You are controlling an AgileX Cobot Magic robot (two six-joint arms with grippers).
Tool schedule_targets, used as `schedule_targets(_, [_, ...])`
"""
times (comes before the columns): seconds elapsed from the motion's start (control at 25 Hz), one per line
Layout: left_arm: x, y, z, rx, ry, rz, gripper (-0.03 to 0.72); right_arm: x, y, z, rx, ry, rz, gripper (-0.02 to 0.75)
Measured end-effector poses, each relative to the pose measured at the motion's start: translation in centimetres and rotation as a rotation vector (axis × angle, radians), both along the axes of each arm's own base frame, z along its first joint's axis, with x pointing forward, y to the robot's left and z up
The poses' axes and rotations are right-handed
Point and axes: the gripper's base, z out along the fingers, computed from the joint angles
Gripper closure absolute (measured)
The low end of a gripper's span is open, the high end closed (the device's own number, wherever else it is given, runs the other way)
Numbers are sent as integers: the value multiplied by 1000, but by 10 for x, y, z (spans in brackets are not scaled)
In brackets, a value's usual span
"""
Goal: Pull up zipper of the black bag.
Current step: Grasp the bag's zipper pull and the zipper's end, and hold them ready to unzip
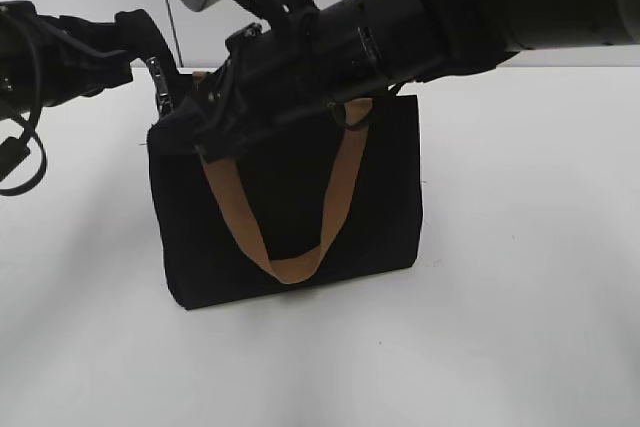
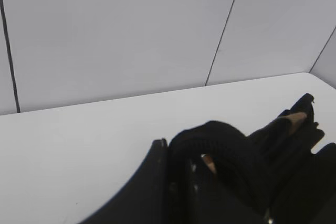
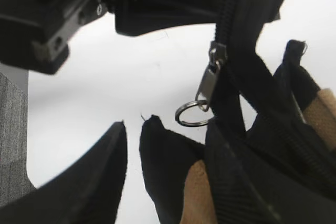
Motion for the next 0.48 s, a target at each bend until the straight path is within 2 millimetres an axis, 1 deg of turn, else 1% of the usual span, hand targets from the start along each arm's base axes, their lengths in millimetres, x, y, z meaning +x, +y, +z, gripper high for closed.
schedule_targets(0.12, [0,0,0,-4,-1,0,666,2,2,-8,-2,22,-4,374])
schedule_targets(0.48, [0,-1,3,-26,-25,-10,666,6,4,-6,43,47,-61,382])
